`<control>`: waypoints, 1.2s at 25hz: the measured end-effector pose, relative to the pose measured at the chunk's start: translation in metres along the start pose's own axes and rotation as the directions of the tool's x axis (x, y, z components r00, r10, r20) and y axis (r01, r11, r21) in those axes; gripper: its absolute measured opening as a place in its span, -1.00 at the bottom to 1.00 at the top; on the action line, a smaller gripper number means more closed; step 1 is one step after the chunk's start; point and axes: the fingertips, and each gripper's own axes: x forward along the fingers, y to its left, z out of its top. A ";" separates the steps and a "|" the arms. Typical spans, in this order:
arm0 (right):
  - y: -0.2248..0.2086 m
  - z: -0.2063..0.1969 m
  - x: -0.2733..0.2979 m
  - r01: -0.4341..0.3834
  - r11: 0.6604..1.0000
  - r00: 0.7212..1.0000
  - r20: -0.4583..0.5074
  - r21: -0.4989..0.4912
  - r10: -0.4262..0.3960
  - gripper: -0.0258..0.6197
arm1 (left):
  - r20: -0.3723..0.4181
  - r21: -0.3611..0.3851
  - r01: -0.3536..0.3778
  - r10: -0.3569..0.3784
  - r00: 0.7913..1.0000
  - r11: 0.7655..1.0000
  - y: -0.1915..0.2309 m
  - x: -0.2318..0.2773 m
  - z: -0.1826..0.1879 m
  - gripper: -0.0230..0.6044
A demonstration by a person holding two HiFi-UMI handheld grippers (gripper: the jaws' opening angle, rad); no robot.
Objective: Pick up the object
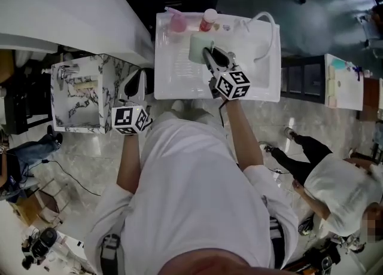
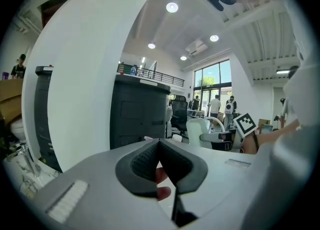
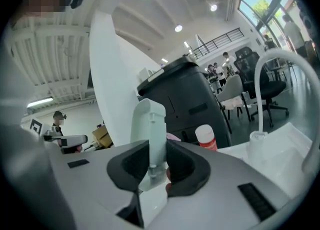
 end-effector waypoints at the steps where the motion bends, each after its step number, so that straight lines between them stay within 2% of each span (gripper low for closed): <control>1: 0.006 0.009 -0.005 -0.003 1.000 1.000 0.021 -0.022 0.003 -0.66 | 0.008 0.003 0.010 -0.010 1.000 1.000 -0.001 0.003 0.004 -0.93; 9: 0.054 0.076 -0.045 -0.008 0.981 0.983 0.180 -0.193 0.043 -0.66 | 0.071 0.036 0.089 -0.091 0.993 0.995 -0.016 0.016 0.032 -0.93; 16: 0.081 0.115 -0.072 0.024 0.941 0.958 0.276 -0.338 0.075 -0.66 | 0.113 0.050 0.128 -0.133 0.985 0.990 -0.026 0.021 0.055 -0.93; 23: 0.096 0.135 -0.091 0.070 0.910 0.941 0.329 -0.409 0.076 -0.67 | 0.158 0.067 0.158 -0.166 0.973 0.985 -0.034 0.021 0.080 -0.93; 30: 0.092 0.137 -0.097 0.091 0.912 0.938 0.343 -0.401 0.058 -0.67 | 0.174 0.065 0.183 -0.192 0.966 0.981 -0.043 0.021 0.091 -0.93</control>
